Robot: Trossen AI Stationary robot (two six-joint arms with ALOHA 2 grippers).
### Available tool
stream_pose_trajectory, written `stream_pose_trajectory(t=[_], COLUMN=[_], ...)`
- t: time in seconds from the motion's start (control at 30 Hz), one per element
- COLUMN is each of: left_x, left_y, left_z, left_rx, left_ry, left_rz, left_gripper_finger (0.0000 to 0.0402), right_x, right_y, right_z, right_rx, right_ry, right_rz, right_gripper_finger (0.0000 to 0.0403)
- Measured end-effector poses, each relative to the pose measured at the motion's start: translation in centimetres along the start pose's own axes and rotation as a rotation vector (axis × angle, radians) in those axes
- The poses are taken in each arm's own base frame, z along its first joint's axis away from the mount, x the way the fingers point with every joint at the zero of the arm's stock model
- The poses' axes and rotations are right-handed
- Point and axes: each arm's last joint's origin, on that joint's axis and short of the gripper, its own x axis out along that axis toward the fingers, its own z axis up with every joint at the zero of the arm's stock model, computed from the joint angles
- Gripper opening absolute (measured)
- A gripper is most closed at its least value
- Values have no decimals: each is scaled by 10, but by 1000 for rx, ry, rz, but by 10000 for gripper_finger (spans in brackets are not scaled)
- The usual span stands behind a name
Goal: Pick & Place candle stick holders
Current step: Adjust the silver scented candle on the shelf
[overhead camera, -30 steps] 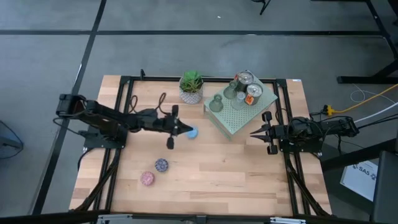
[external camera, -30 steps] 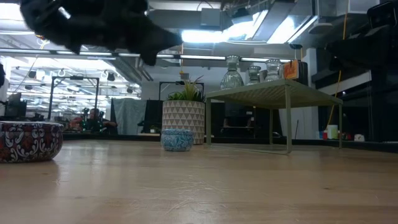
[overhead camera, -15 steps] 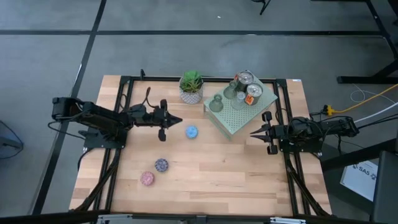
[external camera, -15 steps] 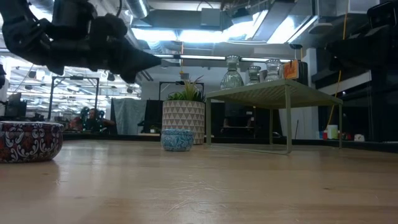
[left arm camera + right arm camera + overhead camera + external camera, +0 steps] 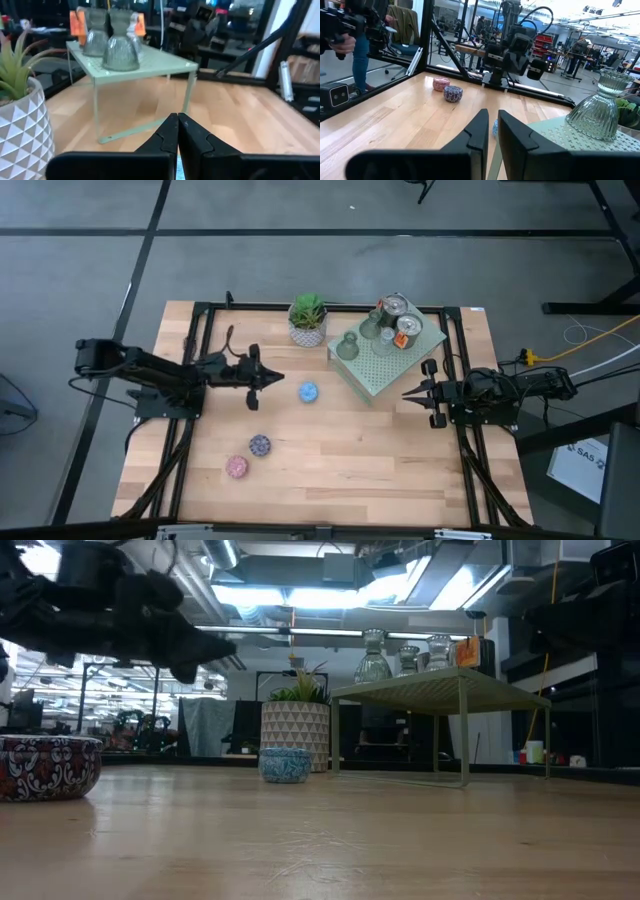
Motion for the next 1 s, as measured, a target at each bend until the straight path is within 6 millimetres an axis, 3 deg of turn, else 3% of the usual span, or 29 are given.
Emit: stream_pose_trajectory(t=[0.27, 0.7, 1.0], left_x=[-30, -54, -59], left_y=[1, 0, 0], left_z=[-4, -1, -9], left_rx=[-44, 16, -35], left_ry=[8, 61, 150], left_rz=[82, 134, 121], left_gripper_finger=[5, 6, 6], right_x=[0, 0, 0], right_y=[0, 0, 0], right_z=[0, 0, 0], right_rx=[0, 0, 0], right_ry=[0, 0, 0], right_rz=[-1, -1, 0], right_gripper_finger=[43, 43, 44])
